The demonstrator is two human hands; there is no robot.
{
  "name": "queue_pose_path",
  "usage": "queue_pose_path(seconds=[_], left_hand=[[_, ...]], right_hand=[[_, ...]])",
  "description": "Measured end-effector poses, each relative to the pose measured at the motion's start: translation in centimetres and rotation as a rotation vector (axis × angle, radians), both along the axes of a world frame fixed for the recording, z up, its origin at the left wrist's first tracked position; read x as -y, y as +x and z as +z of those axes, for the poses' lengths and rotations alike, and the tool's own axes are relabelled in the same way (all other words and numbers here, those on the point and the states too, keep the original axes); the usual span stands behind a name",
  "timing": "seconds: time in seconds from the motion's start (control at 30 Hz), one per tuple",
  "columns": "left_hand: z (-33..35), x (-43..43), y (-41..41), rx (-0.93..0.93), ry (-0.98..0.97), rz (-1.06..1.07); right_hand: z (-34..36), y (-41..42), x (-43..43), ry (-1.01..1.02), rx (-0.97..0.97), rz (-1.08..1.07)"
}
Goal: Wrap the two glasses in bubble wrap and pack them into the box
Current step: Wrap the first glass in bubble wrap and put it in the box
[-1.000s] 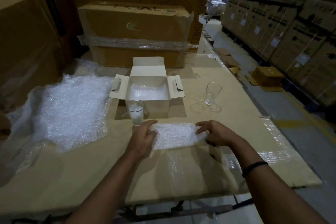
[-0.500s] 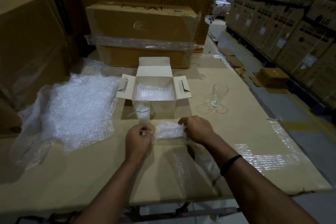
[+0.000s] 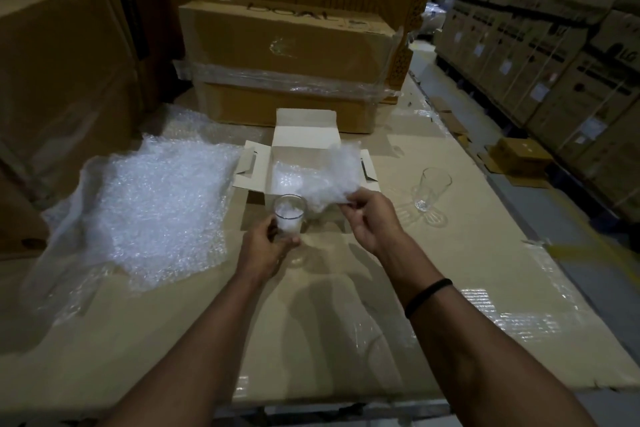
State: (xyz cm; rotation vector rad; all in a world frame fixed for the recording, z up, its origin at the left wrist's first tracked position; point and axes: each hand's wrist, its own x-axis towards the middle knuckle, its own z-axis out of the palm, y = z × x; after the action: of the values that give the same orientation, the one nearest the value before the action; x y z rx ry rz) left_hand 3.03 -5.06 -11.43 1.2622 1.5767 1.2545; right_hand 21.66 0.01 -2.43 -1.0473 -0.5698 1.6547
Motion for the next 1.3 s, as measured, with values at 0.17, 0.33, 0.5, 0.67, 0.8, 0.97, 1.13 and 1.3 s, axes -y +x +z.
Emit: queue_pose_path(seconds=[0.17,0.33,0.5,0.67,0.8,0.97,1.13,1.3], left_hand=[[-0.4,-0.3,-0.1,-0.016,0.017,0.006],[-0.4,-0.6,-0.3,-0.096,-0.003,0.024],[-0.3,-0.5,-0.6,-0.06,-0.014,0.028],[-0.3,-0.3,-0.6,0.06,-0.01,-0.02],[-0.4,-0.3,-0.5,0.089,0.008,-0.02],[-0.5,-0.2,-0.4,0.133,-0.005,-0.05],[-0.2,-0.4,-0.4,0.069,0.025,-0.044],[-0.3,-0.6,-0.8,0.053,0.054,-0.076]], right_hand=[[0.7,-3.4,0.7,0.25,0.409,0.205],[0.5,-5.4,0.5,0.776,1.532,0.2],[2.9,-5.5,0.5,0.973,2.06,0.615],[3.9,-7.1,-0.6,0.715,2.098,0.871],[4.1,-8.5,-1.2,0.657,2.147,0.825],[2.0,-9.2,-0.6,0.735,2.121,0.333],[0.9,-9.0,-0.8,0.63,2.07,0.218],[1.3,-7.9,0.3,0.886,2.036,0.394]])
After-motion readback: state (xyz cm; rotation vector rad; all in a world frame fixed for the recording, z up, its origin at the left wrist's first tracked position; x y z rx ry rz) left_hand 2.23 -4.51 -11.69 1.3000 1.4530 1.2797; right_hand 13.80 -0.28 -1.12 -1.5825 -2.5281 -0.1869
